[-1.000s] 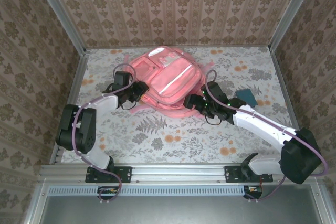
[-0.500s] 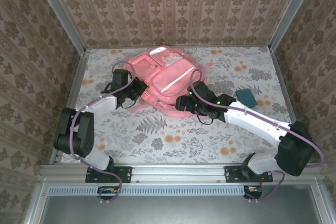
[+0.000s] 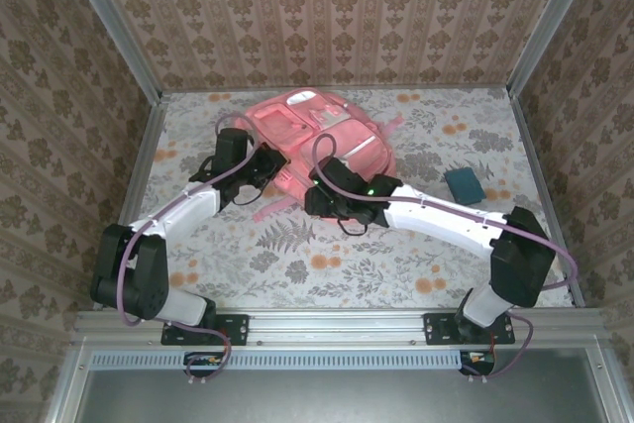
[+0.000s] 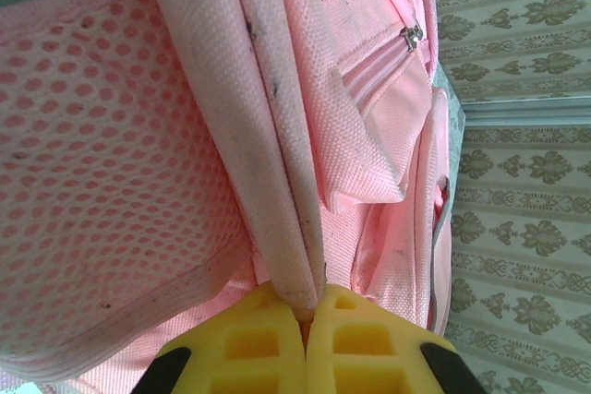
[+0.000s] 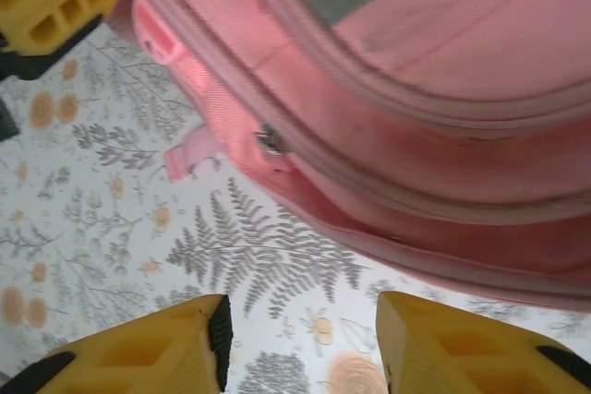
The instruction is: Pack the student bag
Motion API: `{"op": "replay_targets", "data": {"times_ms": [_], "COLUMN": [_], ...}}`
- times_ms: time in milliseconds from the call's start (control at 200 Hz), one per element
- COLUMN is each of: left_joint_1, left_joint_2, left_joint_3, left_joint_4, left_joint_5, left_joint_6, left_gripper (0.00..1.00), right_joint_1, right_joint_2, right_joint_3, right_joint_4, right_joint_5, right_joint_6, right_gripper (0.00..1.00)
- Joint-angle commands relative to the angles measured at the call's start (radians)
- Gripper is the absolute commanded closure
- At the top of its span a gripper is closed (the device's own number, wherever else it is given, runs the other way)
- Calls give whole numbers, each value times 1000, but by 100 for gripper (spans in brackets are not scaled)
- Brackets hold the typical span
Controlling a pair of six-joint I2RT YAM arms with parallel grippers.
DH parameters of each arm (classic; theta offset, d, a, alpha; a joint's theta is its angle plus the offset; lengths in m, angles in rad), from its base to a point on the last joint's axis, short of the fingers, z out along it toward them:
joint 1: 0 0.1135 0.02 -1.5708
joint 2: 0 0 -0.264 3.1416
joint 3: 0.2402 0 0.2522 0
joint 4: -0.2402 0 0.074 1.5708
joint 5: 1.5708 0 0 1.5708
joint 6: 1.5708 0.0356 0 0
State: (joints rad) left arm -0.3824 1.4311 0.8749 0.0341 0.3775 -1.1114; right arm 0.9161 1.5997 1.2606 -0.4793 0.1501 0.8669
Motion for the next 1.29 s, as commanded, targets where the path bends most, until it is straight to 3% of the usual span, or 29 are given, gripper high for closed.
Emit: {"op": "replay_targets", "data": {"times_ms": [0,365,680,850,1020,1290], "left_joint_1": [-15,-19,-21,-23,-23,-21], "left_joint_2": [-33,-3,-2,0,9,19], "left_joint_3": [65,39,31,29,24,20], "left_joint_4": [46,55,58,58,61,77], "left_joint_5": [22,18,23,23,23,38], "left_joint_6": [-16,-39,-48,-47,-54,-67], "left_gripper": [100,100,100,100,100,100], "right_joint_1": [22,-1,-27,-30,-29,-19], "right_joint_2": [60,238,321,324,290,213], "right_joint_3": [55,190,292,326,307,188], "right_joint_4": [16,-79,-130,-172,-105,32], "right_joint_5": [7,125,224,310,322,390], "right_joint_6": [53,144,84,81,40,8], "right_gripper": [59,59,59,60,72,61]}}
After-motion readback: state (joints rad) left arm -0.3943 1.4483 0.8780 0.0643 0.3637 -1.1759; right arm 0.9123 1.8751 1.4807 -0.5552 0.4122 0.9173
